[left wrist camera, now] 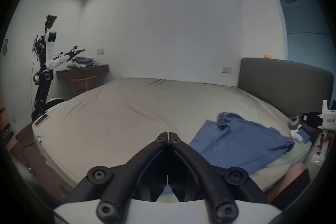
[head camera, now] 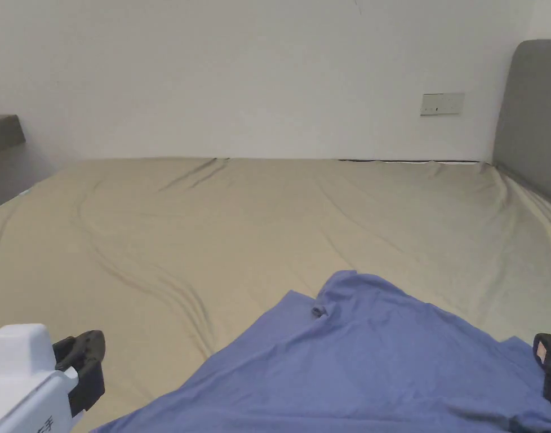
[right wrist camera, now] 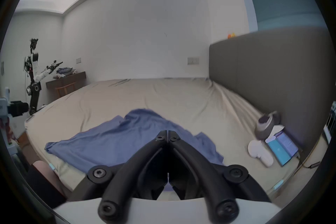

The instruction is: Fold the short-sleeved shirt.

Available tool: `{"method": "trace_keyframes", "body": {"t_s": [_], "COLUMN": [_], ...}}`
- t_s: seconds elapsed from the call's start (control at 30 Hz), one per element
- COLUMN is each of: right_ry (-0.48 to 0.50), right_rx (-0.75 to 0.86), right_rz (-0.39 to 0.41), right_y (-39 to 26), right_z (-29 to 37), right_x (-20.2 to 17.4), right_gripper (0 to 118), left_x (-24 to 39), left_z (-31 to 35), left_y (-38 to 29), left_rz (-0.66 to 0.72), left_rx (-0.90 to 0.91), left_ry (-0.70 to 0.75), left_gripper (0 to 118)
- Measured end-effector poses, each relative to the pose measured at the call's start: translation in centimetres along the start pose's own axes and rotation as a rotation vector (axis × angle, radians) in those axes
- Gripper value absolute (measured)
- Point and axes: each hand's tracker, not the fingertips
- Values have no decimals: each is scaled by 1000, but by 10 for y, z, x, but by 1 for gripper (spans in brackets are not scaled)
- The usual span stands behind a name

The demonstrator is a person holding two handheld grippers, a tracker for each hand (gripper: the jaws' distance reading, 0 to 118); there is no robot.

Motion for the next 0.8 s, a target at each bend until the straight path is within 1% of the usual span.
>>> {"method": "trace_keyframes", "body": {"t_s": [0.03,0.07,0.1,0.13,0.17,0.2,0.23,0.27,0.33,0.4,0.43,0.47,0.5,0.53,0.57,0.63,0.7,0.73,0.77,0.8], "right_ry": [0,75,43,47,54,99,100,97,115,133,143,160,157,166,175,184,199,203,203,202], "right_rx": [202,98,103,205,146,103,98,109,90,73,44,27,15,22,17,9,-7,-14,-16,-17], "right_rz": [152,77,93,219,160,111,90,114,124,129,111,93,86,97,107,128,124,122,126,132], "right_y": [12,5,6,14,11,9,9,10,7,6,5,4,3,3,2,0,-2,-2,-3,-3], "right_z": [4,-1,0,1,1,-1,-2,-3,-7,-11,-12,-14,-16,-16,-16,-17,-17,-17,-17,-17], "right_x": [-9,-14,-20,-32,-30,-30,-32,-35,-38,-42,-44,-46,-47,-50,-53,-56,-58,-58,-58,-58], "right_gripper": [0,0,0,0,0,0,0,0,0,0,0,0,0,0,0,0,0,0,0,0], "left_x": [0,2,5,6,4,2,-1,-3,-12,-26,-34,-41,-49,-57,-63,-67,-66,-65,-63,-63], "left_z": [2,5,5,4,2,1,-1,-6,-18,-39,-55,-70,-85,-100,-115,-136,-150,-157,-160,-160], "left_y": [3,3,1,0,-2,-3,-5,-9,-13,-21,-26,-30,-38,-48,-58,-76,-92,-99,-105,-110], "left_rz": [18,21,8,-14,-25,-22,-7,-9,-3,53,60,59,105,139,146,109,64,48,53,76], "left_rx": [-13,-9,-5,-4,-10,-24,-38,-70,-132,-215,-291,-380,-437,-482,-554,-624,-672,-691,-703,-711], "left_ry": [-69,-68,-47,-40,-43,-47,-39,-37,-39,-15,3,1,-8,24,51,90,112,111,112,96], "left_gripper": [0,0,0,0,0,0,0,0,0,0,0,17,49,81,97,96,96,91,72,68]}}
